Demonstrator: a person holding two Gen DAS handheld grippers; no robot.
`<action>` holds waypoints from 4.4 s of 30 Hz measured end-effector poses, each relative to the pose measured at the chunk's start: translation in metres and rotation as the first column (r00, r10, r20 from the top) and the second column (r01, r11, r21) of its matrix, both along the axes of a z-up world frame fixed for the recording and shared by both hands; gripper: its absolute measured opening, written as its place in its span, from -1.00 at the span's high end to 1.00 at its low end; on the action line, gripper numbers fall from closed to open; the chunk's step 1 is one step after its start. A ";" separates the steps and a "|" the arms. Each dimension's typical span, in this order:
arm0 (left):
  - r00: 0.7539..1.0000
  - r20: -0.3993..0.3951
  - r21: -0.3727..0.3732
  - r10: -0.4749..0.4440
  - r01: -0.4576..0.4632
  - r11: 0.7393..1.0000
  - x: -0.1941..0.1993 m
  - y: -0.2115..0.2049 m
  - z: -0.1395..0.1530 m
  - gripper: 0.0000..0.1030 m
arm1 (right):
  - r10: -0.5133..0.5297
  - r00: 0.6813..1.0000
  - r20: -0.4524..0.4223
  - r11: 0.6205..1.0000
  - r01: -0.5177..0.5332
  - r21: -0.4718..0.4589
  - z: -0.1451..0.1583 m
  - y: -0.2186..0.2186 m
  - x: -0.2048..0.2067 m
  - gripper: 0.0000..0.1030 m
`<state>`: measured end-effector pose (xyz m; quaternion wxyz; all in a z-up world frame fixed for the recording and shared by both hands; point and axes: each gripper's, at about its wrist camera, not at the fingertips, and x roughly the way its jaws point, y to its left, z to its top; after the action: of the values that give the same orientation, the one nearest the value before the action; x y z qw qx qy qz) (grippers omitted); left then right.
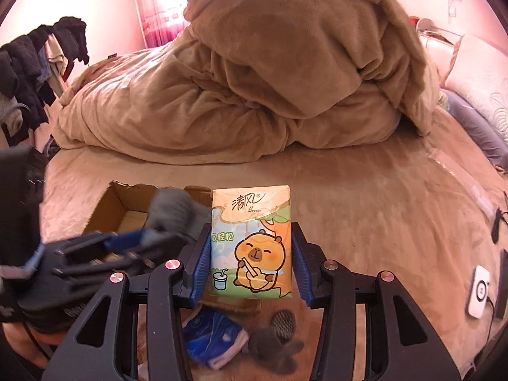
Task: Organize objects
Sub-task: 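Carry tissue pack and grey socks into the cardboard box and release both, then grasp the cotton swab bag with the left gripper while the right grasps the snack bag, then lower the swab bag and snack bag into the box and open both grippers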
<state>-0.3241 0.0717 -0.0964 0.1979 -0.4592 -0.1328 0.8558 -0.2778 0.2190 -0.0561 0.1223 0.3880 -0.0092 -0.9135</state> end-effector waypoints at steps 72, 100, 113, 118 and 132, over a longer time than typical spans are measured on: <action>0.985 0.014 -0.159 0.170 -0.166 0.973 0.179 -0.073 -0.033 -0.76 | 0.013 0.969 0.246 0.988 0.025 -0.150 -0.080 -0.036 0.107 -0.52; 0.999 -0.015 -0.275 0.032 -0.035 0.961 0.165 -0.005 -0.054 0.09 | 0.060 0.965 0.256 0.970 0.004 -0.243 -0.087 0.016 0.131 0.23; 0.994 -0.108 -0.222 0.030 -0.054 0.974 0.198 -0.019 0.010 0.15 | 0.040 0.988 0.152 0.976 -0.007 -0.216 -0.042 0.016 0.151 0.25; 0.987 -0.149 -0.195 0.056 -0.085 0.977 0.209 -0.039 0.038 0.15 | 0.042 0.993 0.114 0.978 -0.017 -0.206 -0.023 0.013 0.156 0.25; 0.972 -0.190 -0.223 0.140 -0.181 0.958 0.169 -0.090 0.088 0.15 | 0.067 0.998 0.008 0.977 -0.064 -0.202 0.031 -0.011 0.131 0.25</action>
<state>-0.1554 -0.0181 -0.0089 0.0817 -0.3914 -0.0483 0.9153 -0.1473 0.2078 -0.0249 0.1910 0.3806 -0.0899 -0.9003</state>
